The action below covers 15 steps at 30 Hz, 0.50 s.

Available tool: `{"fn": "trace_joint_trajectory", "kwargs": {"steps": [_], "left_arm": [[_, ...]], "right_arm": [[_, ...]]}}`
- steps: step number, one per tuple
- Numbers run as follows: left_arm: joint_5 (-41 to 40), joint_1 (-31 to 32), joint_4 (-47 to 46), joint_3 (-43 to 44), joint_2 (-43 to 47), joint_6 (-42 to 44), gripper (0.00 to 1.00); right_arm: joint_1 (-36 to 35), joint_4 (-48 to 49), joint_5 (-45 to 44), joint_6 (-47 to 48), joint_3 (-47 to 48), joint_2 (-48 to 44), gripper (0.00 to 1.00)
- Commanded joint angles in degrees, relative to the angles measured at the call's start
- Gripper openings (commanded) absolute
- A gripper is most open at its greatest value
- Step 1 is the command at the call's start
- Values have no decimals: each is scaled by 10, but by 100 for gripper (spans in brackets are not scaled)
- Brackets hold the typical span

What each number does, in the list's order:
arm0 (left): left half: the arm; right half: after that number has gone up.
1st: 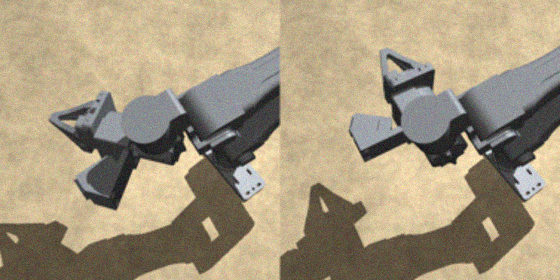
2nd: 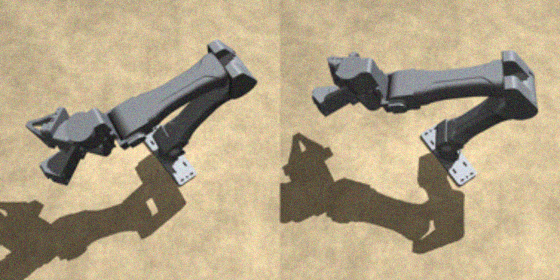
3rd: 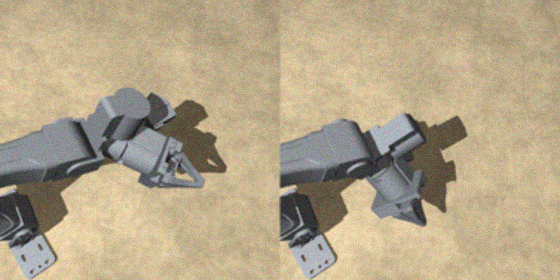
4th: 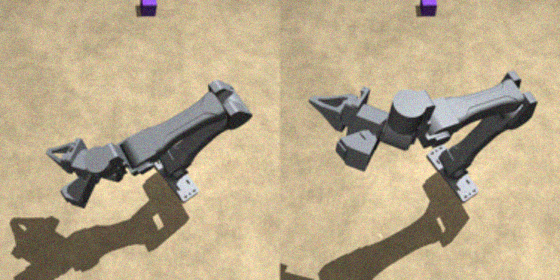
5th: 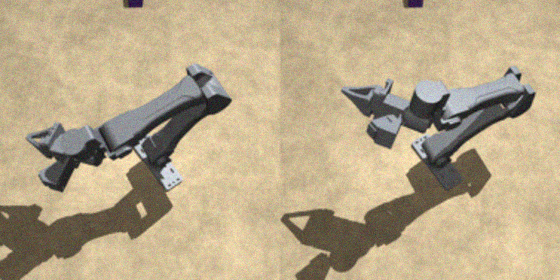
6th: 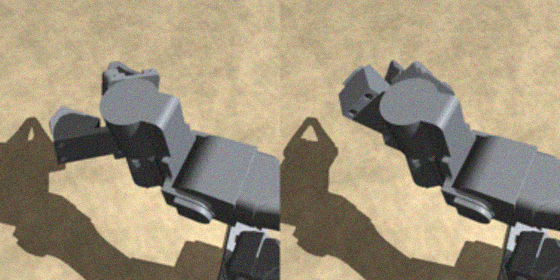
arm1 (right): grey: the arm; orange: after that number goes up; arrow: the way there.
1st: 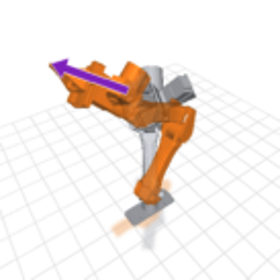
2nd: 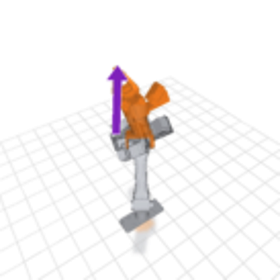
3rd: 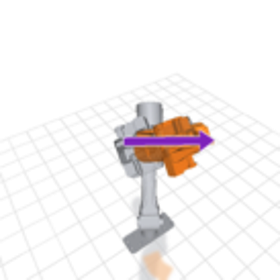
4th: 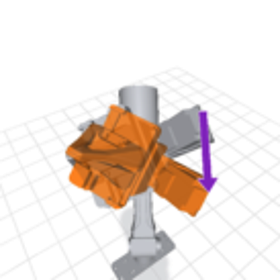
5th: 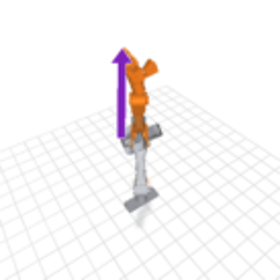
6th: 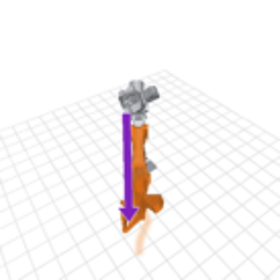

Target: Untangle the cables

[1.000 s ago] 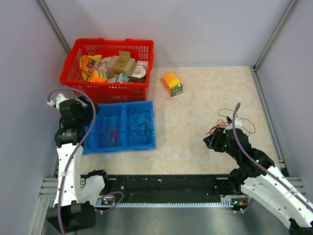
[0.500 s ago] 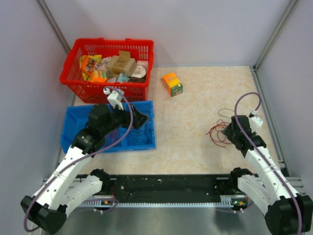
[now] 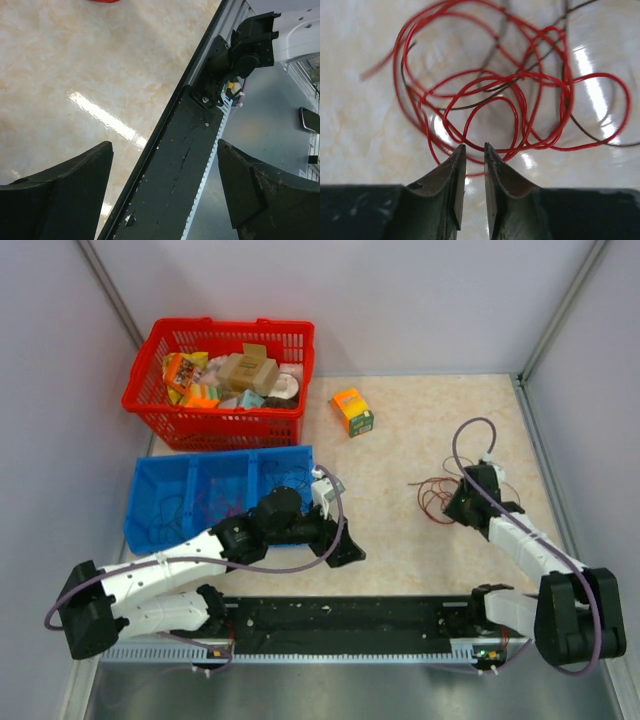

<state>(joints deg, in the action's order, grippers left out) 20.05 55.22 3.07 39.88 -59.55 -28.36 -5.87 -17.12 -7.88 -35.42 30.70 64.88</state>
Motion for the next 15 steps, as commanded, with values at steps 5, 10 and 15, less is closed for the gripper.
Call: {"fn": "trace_joint_trajectory", "kwargs": {"steps": [5, 10, 15], "left_arm": [[-55, 38, -40, 48, -52, -5, 87], [-86, 38, -10, 76, -86, -21, 86], [-38, 38, -67, 71, -137, -85, 91]], "right_arm": [[-170, 56, 178, -25, -26, -66, 4], [-188, 197, 337, -133, -118, -143, 0], [-189, 137, 335, -85, -101, -174, 30]]}}
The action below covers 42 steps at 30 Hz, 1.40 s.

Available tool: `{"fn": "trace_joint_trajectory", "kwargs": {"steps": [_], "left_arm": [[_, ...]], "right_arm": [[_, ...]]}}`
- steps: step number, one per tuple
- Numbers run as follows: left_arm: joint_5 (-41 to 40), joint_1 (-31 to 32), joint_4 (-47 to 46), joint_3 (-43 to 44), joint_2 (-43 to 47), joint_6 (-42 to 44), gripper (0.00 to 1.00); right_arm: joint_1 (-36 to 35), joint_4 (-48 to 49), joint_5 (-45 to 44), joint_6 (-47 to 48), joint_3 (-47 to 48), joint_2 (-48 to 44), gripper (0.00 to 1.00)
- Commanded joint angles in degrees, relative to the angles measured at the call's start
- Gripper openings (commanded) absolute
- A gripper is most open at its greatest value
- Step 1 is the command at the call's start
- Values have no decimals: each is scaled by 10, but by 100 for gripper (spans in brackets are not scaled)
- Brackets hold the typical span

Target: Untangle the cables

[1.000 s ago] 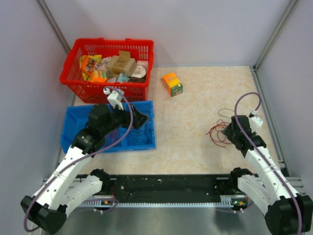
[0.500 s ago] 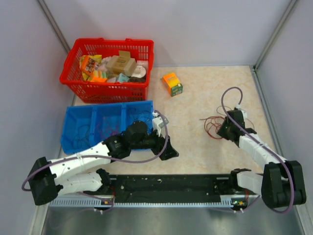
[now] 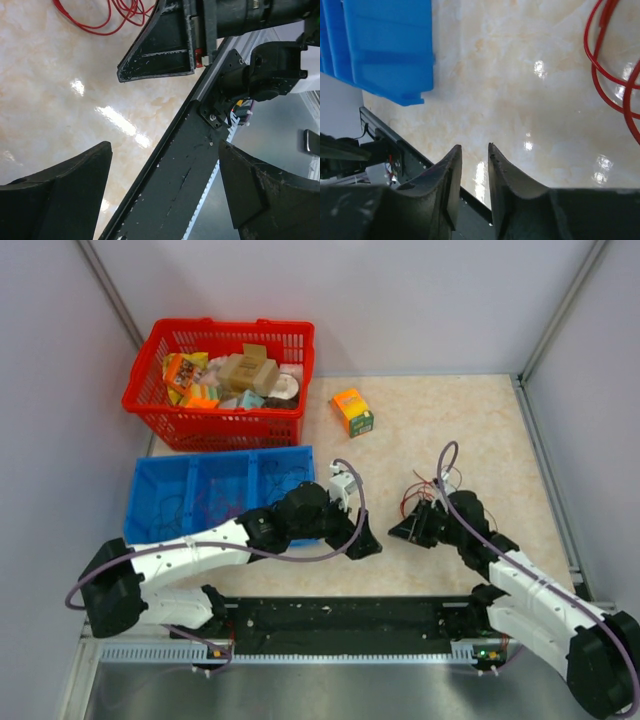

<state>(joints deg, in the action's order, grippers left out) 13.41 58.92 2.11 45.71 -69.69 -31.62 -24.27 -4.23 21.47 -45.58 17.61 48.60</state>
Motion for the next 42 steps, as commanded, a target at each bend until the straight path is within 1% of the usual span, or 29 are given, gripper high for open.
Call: {"fn": "trace_joint_trajectory", "kwargs": {"steps": [1, 3, 4, 6, 7, 9, 10, 11, 14, 15, 16, 17, 19, 20, 21, 22, 26, 28, 30, 33, 36, 37, 40, 41, 42], "left_arm": [[41, 1, -71, 11, -47, -67, 91], [60, 4, -95, 7, -63, -89, 91], [62, 6, -100, 7, -67, -92, 90], [52, 8, -99, 9, -66, -93, 90], [49, 9, -98, 9, -65, -91, 90], [41, 9, -92, 8, -61, -88, 89], [37, 9, -88, 8, -59, -86, 89], [33, 9, -85, 7, -58, -85, 89], [30, 9, -86, 2, -60, -85, 89], [32, 9, -85, 1, -61, -85, 89], [34, 9, -84, 0, -61, -85, 89], [34, 9, -84, -2, -61, -85, 89], [29, 9, -80, -6, -55, -85, 89], [23, 9, -76, -7, -50, -84, 89], [16, 9, -72, -9, -46, -82, 89], [13, 9, -67, -9, -43, -80, 89], [0, 9, -56, -3, -29, -64, 89], [14, 9, -69, 0, -22, -59, 90], [41, 9, -103, 1, -11, -62, 92], [72, 12, -130, 16, -2, -63, 94], [54, 28, -111, 47, 0, -39, 94], [44, 35, -100, 57, -4, -32, 91], [23, 47, -69, 89, -29, -19, 78], [13, 49, -53, 100, -40, -20, 73], [5, 50, -39, 109, -51, -19, 70]], "right_arm": [[-4, -37, 24, 41, 55, -4, 32], [-4, -143, -81, 78, 98, -1, 38], [-4, -174, -143, 81, 106, -6, 44], [-5, -204, -213, 98, 119, -17, 56], [-5, -215, -250, 107, 124, -18, 57], [-4, -219, -294, 122, 131, -9, 69], [-4, -207, -313, 131, 131, 2, 72], [-3, -199, -318, 141, 132, 22, 73], [-3, -160, -302, 166, 143, 101, 73], [-4, -144, -286, 168, 145, 129, 71], [-3, -128, -269, 169, 147, 150, 66], [-7, -116, -266, 171, 150, 166, 53], [-24, -112, -279, 166, 156, 177, 15], [-32, -115, -277, 160, 160, 168, 2], [-37, -121, -262, 151, 164, 157, 0], [-38, -123, -228, 139, 166, 137, 0], [-41, -119, -106, 46, 160, 5, 0], [-41, -119, -79, 9, 168, -66, 0], [-41, -125, -77, -21, 178, -124, 0], [-42, -131, -66, -72, 181, -158, 0], [-41, -100, -22, -147, 159, -159, 0], [-41, -70, -6, -172, 142, -162, 0], [-41, 37, 27, -259, 94, -170, 0], [-41, 54, 32, -271, 86, -171, 0], [-42, 66, 36, -284, 82, -171, 0]]}}
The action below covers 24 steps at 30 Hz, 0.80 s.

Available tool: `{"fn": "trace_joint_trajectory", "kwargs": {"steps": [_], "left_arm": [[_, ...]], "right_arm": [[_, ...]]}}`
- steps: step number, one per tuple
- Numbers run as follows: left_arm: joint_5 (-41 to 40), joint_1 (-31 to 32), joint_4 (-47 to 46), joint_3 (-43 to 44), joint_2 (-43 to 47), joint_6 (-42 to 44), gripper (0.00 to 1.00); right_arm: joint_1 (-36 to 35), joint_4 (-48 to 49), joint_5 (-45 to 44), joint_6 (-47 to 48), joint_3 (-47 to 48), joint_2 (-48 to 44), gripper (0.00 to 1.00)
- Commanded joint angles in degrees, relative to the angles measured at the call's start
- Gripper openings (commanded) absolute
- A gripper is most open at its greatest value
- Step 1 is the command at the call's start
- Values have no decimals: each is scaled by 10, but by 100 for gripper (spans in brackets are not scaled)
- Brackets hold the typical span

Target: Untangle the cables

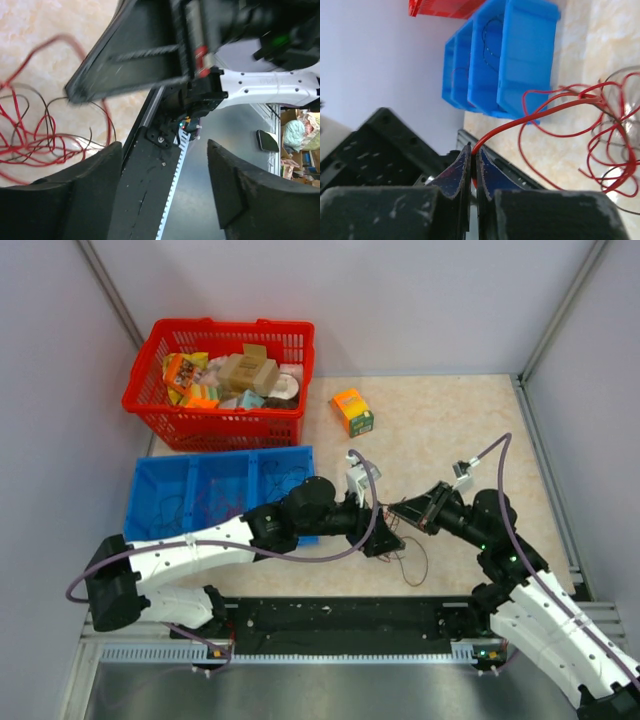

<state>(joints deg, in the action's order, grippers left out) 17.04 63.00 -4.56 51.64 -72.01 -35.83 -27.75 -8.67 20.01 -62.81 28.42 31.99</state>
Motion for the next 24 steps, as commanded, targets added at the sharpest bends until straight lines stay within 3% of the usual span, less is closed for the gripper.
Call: {"fn": "trace_joint_trajectory", "kwargs": {"steps": [1, 7, 14, 16, 19, 21, 23, 24], "left_arm": [[-38, 10, 37, 57, -36, 25, 67], [-71, 12, 78, 85, -66, 31, 53], [-99, 14, 68, 69, -40, 23, 51], [-109, 14, 52, 53, -24, 23, 55], [-152, 14, 51, 38, -6, 18, 77], [-158, 14, 28, 48, -18, 19, 79], [-133, 14, 36, 75, -46, 22, 73], [-120, 14, 42, 92, -62, 23, 63]], "right_arm": [[-6, 113, 56, -117, -28, -3, 0], [-6, 100, 54, -133, -27, -36, 0], [-6, 61, 51, -116, -12, -52, 0], [-7, 61, 52, -117, -14, -54, 0], [-6, 63, 57, -116, -13, -54, 0], [-6, 64, 58, -116, -8, -54, 0], [-7, 62, 60, -116, 0, -56, 0], [-6, 59, 59, -114, 5, -56, 0]]}}
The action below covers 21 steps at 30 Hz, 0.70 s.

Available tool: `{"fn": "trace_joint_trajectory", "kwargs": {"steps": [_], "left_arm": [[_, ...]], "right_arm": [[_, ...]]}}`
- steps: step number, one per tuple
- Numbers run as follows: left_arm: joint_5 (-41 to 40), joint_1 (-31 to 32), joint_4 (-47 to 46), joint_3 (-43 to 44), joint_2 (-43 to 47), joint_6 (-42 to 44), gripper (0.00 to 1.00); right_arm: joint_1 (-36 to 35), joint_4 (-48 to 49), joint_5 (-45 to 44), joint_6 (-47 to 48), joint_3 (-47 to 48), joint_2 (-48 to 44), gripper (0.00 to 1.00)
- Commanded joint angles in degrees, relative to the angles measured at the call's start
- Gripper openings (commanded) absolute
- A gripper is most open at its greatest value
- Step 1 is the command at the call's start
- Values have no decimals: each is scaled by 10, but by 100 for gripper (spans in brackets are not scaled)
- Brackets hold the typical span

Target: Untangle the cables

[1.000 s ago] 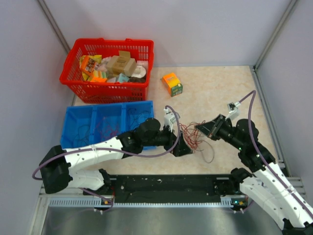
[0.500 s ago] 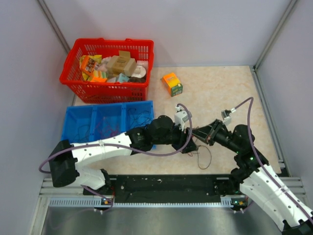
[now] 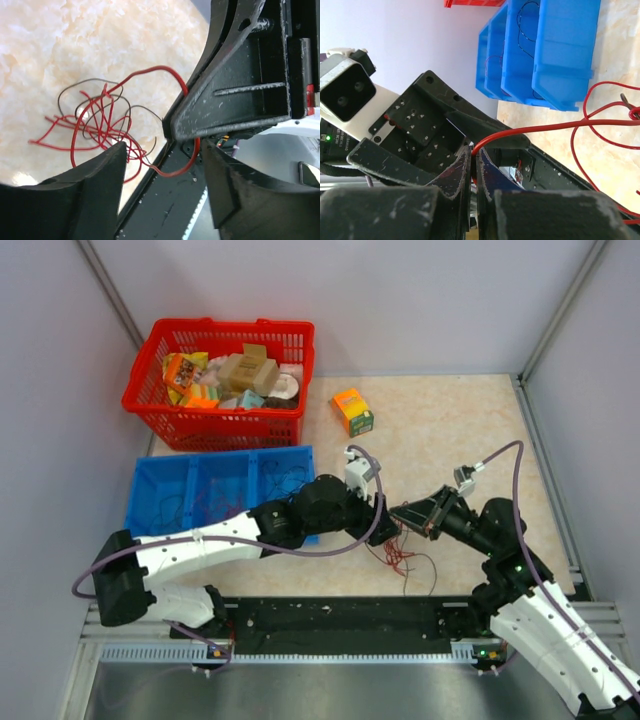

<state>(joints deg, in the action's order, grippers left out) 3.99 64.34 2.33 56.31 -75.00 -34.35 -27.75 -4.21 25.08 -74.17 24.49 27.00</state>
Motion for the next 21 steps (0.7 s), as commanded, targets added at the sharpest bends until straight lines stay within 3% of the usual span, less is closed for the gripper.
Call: {"fn": "trace_joint_trajectory", "kwargs": {"steps": [1, 7, 8, 9, 10, 13, 17, 21], "left_arm": [[25, 1, -26, 59, -50, 3, 54], [26, 1, -3, 69, -65, 10, 1], [16, 2, 7, 66, -57, 18, 0], [0, 1, 10, 63, -46, 28, 0], [-12, 1, 14, 57, -36, 34, 0], [-35, 1, 20, 46, -2, 51, 0], [-78, -1, 65, 59, 24, 69, 0], [-65, -3, 63, 63, 37, 70, 0]], "right_arm": [[-6, 11, 8, 2, 49, -6, 0], [-7, -47, -34, 47, 62, -20, 0], [-6, -65, -52, 72, 63, -24, 7], [-6, -93, -69, 109, 67, -23, 19], [-6, -140, -105, 175, 77, -20, 41], [-6, -289, -249, 287, 114, 16, 73], [-3, -298, -249, 327, 106, 17, 76], [-2, -270, -269, 339, 44, -2, 76]]}}
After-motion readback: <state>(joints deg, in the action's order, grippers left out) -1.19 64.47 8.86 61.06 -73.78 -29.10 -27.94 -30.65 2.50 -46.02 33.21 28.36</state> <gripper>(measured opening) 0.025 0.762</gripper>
